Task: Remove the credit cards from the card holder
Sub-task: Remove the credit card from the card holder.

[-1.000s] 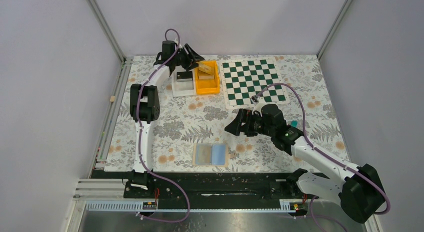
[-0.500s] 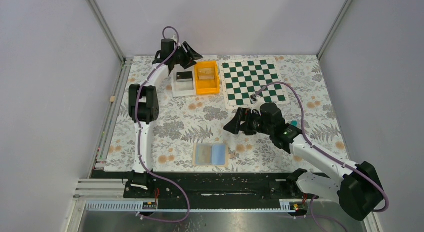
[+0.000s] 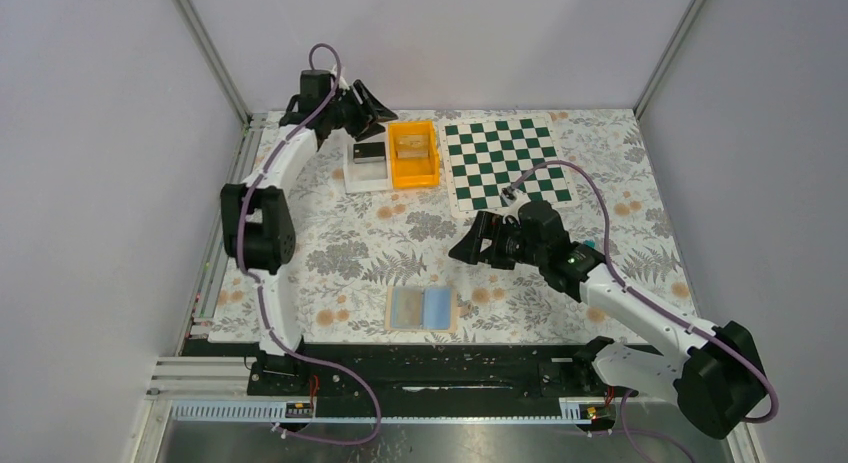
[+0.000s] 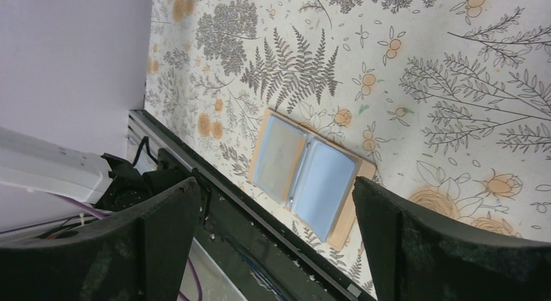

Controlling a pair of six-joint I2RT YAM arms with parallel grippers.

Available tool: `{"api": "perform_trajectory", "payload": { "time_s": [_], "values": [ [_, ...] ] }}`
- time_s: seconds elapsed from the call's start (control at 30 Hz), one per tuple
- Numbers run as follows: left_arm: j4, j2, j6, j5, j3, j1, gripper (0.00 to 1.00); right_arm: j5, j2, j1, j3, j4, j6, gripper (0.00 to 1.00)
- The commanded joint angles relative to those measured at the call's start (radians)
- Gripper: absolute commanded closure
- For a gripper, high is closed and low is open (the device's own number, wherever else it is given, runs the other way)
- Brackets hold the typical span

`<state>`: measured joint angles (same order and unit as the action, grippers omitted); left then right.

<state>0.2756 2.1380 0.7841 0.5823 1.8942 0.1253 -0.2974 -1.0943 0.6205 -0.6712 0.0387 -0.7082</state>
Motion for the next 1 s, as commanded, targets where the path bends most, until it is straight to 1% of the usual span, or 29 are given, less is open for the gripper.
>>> {"api": "perform_trajectory", "payload": {
  "time_s": [0.0,0.2,0.27,0.37,0.47,0.53,0.63,0.73,0.8,0.97],
  "values": [
    [0.078,-0.276,-0.023,0.070,-0.229,0.011,0.46,-0.012,0.037,0.003,-0.008,-0.010,-0.063,0.10],
    [0.090,-0.628,-0.043,0.069,-0.638,0.042,0.46,0.015,0.017,0.046,0.013,-0.013,-0.114,0.22],
    [0.139,-0.723,-0.095,0.064,-0.728,0.044,0.45,0.066,0.004,0.084,0.012,0.002,-0.122,0.24],
    [0.271,-0.851,-0.195,0.019,-0.819,0.043,0.44,0.150,-0.033,0.166,-0.022,0.050,-0.128,0.24],
    [0.377,-0.984,-0.280,-0.070,-0.879,0.043,0.42,0.243,-0.088,0.257,-0.071,0.094,-0.142,0.23],
    [0.422,-1.060,-0.309,-0.185,-0.917,0.043,0.41,0.332,-0.139,0.319,-0.117,0.140,-0.159,0.21],
    [0.446,-1.171,-0.294,-0.406,-0.978,0.035,0.37,0.476,-0.248,0.396,-0.192,0.208,-0.213,0.21],
    [0.452,-1.246,-0.288,-0.538,-1.014,0.025,0.32,0.594,-0.351,0.463,-0.278,0.287,-0.275,0.20],
    [0.459,-1.268,-0.289,-0.573,-1.021,0.025,0.31,0.629,-0.409,0.500,-0.326,0.317,-0.298,0.18],
    [0.450,-1.276,-0.271,-0.546,-1.037,0.025,0.27,0.665,-0.542,0.559,-0.444,0.363,-0.288,0.13]
  ]
}}
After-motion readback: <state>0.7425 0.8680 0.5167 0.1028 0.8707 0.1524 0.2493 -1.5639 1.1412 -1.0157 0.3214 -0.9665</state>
